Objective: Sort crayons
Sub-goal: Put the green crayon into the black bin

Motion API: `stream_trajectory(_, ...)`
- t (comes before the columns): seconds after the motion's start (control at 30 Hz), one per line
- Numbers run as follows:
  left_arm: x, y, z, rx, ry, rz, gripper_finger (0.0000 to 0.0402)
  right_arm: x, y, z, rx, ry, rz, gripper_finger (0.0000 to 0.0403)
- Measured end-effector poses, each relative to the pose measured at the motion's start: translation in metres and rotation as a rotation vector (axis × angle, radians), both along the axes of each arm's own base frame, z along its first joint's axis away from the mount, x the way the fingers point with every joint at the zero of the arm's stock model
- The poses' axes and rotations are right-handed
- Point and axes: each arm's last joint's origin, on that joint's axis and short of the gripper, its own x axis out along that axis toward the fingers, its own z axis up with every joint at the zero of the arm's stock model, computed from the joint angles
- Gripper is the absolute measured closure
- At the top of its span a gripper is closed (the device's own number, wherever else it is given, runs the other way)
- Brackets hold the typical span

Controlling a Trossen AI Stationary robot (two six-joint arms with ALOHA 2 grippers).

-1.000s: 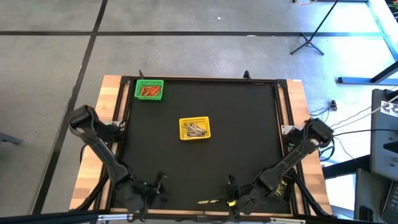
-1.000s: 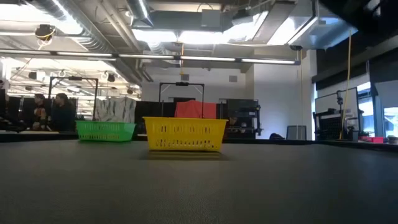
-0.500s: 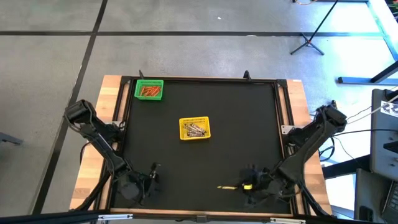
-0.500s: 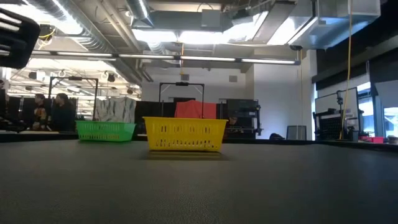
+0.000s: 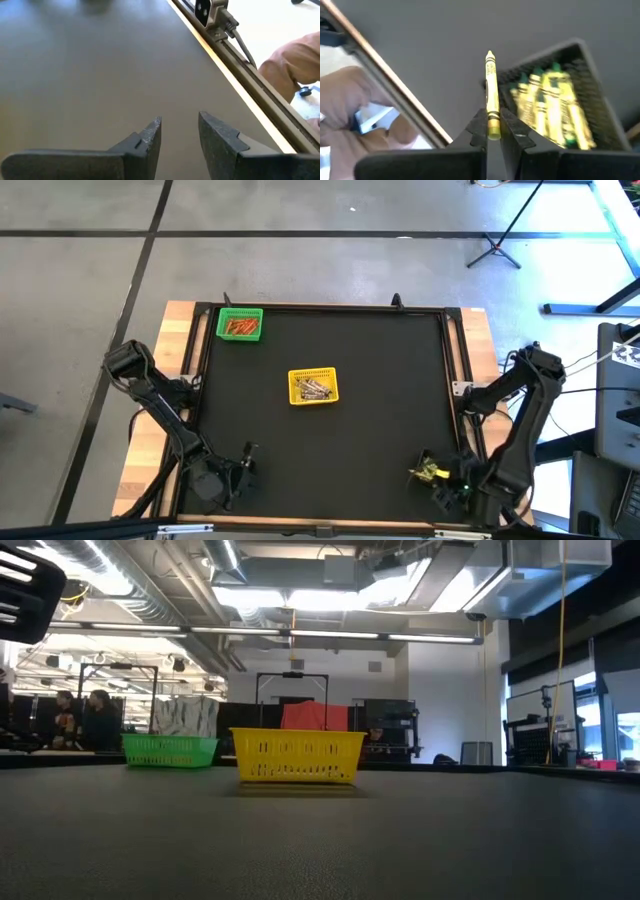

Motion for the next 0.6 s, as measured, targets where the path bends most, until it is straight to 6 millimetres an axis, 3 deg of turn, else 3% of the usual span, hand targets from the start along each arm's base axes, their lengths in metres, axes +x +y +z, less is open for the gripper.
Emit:
stream_trajectory(0.3, 0.000, -0.001, 0.001, -0.012, -0.007, -0.001, 0.0288, -0.035, 0.003, -0.007, -0.050, 0.180, -0.080, 0.0378)
stream_trajectory(0.6, 0.000, -0.001, 0.001, -0.014, -0.005, -0.002, 0.0288, -0.039, 0.016, -0.027, -0.112, 0.250, -0.063, 0.0377)
